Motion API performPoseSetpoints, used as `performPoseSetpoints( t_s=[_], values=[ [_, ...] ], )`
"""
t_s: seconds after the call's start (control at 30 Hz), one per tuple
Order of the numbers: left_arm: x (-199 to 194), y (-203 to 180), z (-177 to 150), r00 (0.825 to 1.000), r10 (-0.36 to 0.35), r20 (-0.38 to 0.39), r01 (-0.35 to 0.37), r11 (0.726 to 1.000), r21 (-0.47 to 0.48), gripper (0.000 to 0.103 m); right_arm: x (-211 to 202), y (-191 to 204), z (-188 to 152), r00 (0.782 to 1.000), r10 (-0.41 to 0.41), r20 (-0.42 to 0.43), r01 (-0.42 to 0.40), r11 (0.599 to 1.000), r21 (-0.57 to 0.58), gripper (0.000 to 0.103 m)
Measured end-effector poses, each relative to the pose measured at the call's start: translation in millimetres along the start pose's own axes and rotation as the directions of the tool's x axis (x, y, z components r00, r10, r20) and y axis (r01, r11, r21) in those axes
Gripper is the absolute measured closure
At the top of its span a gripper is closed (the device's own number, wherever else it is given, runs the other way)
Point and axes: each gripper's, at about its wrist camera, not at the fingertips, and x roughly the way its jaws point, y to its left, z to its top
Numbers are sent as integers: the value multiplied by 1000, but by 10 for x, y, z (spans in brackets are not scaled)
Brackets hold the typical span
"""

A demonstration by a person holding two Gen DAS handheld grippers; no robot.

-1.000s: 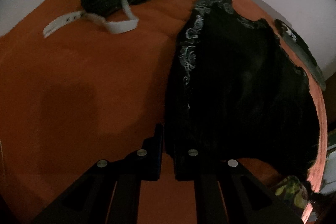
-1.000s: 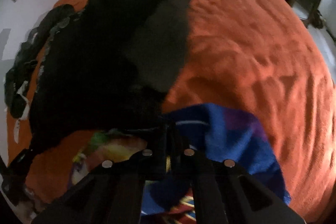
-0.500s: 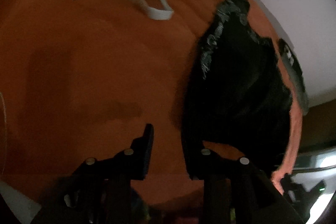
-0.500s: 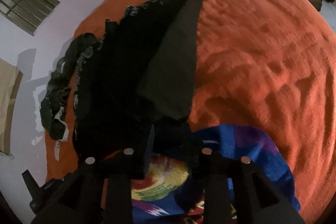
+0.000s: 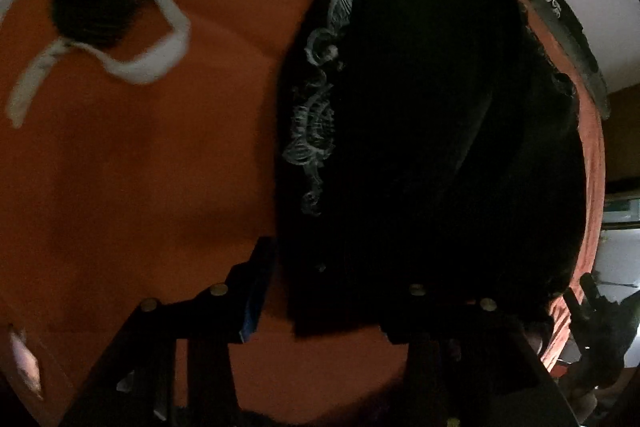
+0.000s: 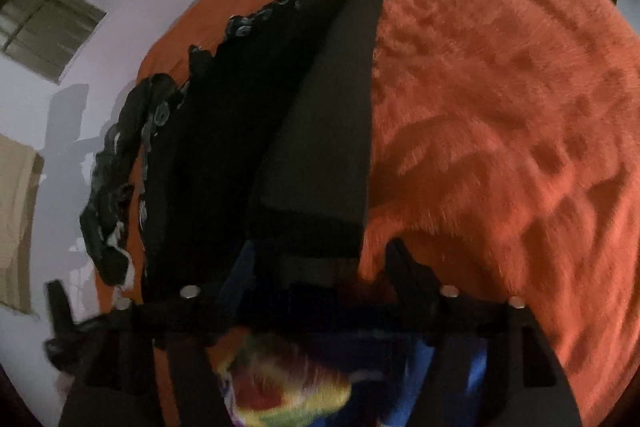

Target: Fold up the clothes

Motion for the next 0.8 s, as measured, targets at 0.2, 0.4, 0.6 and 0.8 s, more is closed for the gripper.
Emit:
performPoseSetpoints(
  t_s=[0.2,0.4,0.6,0.8],
  values=[
    [375,-297,167,998,39,-50,-33,992,123,86,367,-31,160,997,29,-71,-27,999,22,45],
    [298,120,132,998,51,-21,-51,999,-11,100,-71,141,292,978,-105,-181,103,994,-20,59],
    [-112,-10,65,998,-39,46,38,999,19,100,-542,315,431,927,-245,-284,233,969,-76,47],
    [-497,-424,-41,989,-107,104,87,979,183,99,-1182,780,462,832,-473,-288,403,874,-271,36]
  ],
)
